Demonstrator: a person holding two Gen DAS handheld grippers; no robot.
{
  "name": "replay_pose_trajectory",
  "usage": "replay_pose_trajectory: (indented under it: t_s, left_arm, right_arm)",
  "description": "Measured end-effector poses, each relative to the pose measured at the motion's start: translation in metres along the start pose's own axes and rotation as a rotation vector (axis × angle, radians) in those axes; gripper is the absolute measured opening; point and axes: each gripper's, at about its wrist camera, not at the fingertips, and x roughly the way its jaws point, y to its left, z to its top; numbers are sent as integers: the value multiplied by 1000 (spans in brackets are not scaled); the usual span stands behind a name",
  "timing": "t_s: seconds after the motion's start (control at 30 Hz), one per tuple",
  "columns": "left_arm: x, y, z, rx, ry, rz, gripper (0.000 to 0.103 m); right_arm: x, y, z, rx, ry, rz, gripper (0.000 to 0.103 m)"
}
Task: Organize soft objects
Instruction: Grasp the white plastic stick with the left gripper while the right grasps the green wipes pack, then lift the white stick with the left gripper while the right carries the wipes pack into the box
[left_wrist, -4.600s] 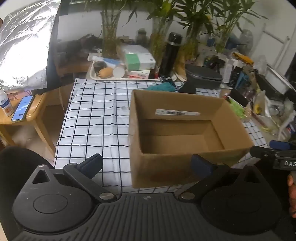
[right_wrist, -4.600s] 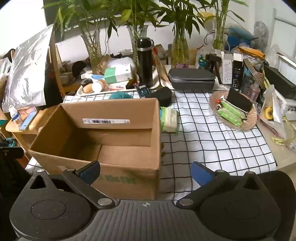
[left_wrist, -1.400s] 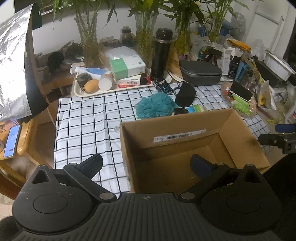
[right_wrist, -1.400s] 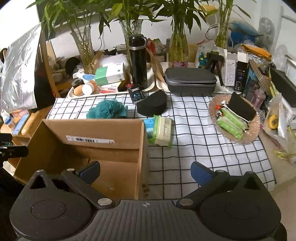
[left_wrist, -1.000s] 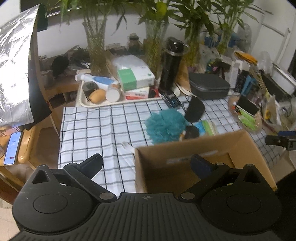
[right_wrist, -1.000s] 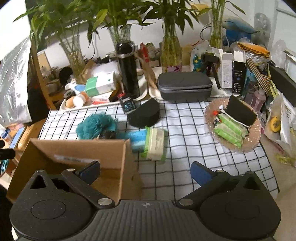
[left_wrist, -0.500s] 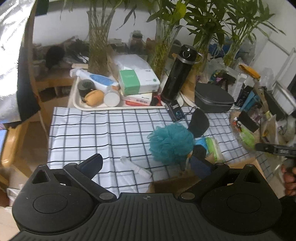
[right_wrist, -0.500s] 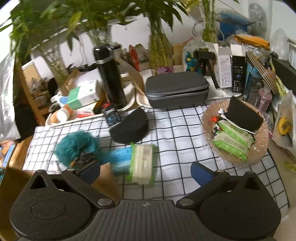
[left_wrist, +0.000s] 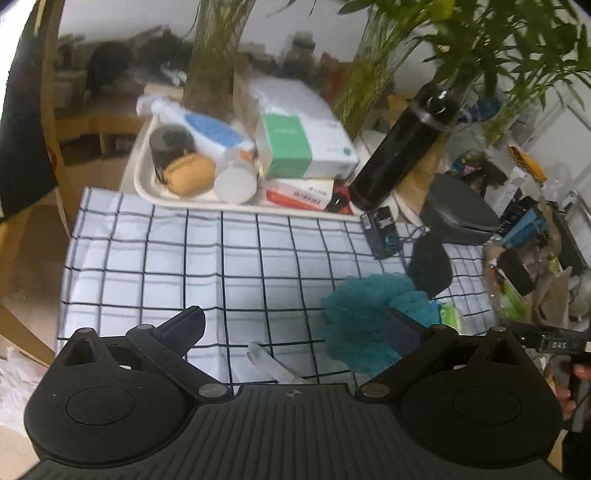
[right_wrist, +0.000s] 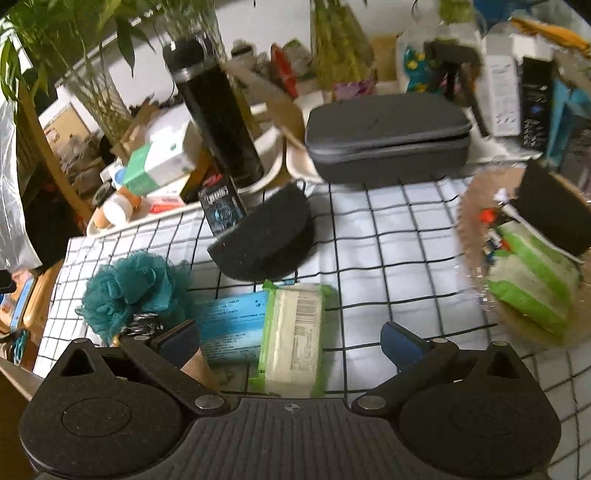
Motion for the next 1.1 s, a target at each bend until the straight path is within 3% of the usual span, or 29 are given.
replay_pose_trajectory:
  t_s: [0.2,0.4,0.47,0.5,0.63,0.73,0.9,1.1]
  left_arm:
    - [33,20,-7,-116,119,-86,103]
    - [59,33,-12,-243,178,-170,102]
    - [68,40,-14,-295,203,-158,91]
    - [74,43,-16,-320,222,-156,79]
    - [86,48,-19,-348,258,-104,70]
    - [95,51,-22,-357,276,-82,54]
    - [101,51,-24,-342,251,-56,40]
    - [105,43,-26,-271,244,23,5]
  right_arm:
    - [28,-2,2,1,78,29,102]
    - [49,-1,3,-5,131,34,87]
    - [55,-2,3,-8,141,36,83]
    - [58,-3,3,-5,146,31,81]
    - [68,-6,4,15,172,33,64]
    - [73,-5,4,12,188,18,59]
    - [76,-3,3,5,199,-1,55]
    - [75,-2,3,1,204,-18,51]
